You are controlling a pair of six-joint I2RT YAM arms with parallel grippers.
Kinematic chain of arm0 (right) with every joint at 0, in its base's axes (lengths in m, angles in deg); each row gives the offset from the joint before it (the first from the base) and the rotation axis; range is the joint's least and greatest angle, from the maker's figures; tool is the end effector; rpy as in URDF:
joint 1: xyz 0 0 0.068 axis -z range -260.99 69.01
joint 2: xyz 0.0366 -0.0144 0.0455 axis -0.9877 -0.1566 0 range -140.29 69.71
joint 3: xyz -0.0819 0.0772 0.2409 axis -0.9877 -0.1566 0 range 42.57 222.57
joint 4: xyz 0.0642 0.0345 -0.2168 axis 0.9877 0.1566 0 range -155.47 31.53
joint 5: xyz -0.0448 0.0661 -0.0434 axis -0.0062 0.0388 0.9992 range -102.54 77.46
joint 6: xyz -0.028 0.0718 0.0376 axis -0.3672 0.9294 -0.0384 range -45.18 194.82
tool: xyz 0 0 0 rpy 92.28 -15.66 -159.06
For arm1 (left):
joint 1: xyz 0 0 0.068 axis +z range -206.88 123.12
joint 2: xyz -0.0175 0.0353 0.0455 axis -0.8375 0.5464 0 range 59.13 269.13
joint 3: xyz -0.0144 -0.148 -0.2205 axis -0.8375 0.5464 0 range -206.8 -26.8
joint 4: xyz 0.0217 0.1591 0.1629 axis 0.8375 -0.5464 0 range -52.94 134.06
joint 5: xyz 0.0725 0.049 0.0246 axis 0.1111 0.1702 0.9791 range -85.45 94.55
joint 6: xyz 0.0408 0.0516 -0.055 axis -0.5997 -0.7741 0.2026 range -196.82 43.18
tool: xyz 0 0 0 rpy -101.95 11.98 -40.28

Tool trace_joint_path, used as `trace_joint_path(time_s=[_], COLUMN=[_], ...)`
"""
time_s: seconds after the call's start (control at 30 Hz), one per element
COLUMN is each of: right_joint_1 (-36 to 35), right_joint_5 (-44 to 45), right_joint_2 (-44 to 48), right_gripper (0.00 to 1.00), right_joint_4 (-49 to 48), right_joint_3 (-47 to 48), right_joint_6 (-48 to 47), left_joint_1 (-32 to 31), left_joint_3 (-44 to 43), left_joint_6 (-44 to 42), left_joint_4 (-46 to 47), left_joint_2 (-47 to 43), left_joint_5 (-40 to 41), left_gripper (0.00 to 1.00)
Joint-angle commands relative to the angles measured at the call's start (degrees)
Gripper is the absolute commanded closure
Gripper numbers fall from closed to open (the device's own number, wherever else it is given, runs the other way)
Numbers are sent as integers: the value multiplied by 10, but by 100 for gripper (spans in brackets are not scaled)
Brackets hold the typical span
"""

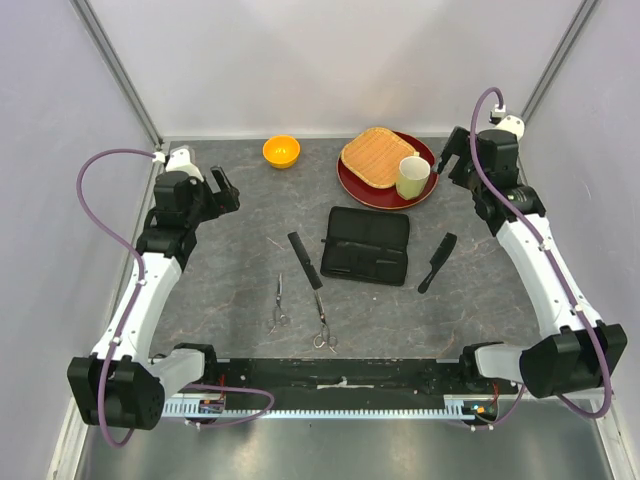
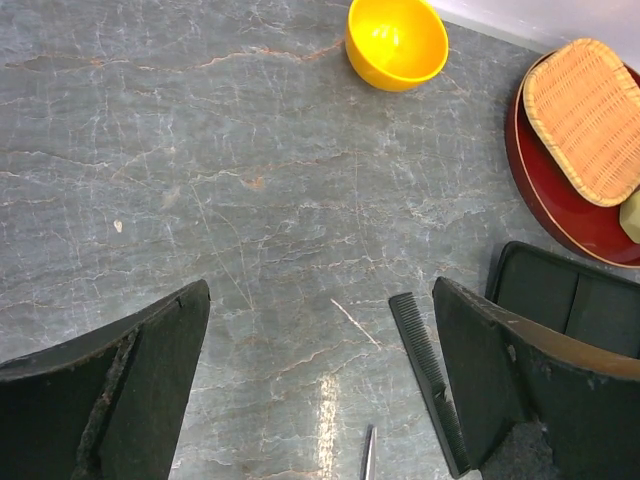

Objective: Sort the hair-cutting tools

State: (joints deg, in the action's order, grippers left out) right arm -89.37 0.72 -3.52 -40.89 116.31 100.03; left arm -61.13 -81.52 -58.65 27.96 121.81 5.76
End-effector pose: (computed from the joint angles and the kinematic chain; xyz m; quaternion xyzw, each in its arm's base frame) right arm 0.2891 0.0251 0.3611 0.1841 0.8152 0.0635 0.5455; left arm 0.2540 -0.0173 0.3112 -0.1073 0.8320 -0.0971 0.5355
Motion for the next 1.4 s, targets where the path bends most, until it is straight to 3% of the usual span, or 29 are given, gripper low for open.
trace_joint_path(time_s=[0.0,0.23,0.4,0.8,1.07,1.33,1.37], right_joint_1=[1,1,1,1,-2,-9,-11], right_joint_5=[19,-28,-38,53,28,16,10], right_joint_2=[-11,-16,-23,-24,-13,-8,-10], right_gripper=[2,2,2,5,9,11,14], right_joint_4=[4,12,44,187,166,154,150], right_joint_3=[12,20,12,-82,-186,-241,-248], right_joint_6=[22,24,41,123,150,150,150], left_joint_1=[-1,-1,-1,-1,-2,-6,-8], left_joint_3=[-21,-10,20,21,28,29,31], left_joint_6=[24,99,60,99,116,118,119], left_joint_4=[27,19,38,62,121,149,151], left_joint_2=[3,3,-15,67,113,139,140], left_joint_5=[17,71,56,-125,-228,-265,-267], left_gripper=[0,0,0,8,9,8,7])
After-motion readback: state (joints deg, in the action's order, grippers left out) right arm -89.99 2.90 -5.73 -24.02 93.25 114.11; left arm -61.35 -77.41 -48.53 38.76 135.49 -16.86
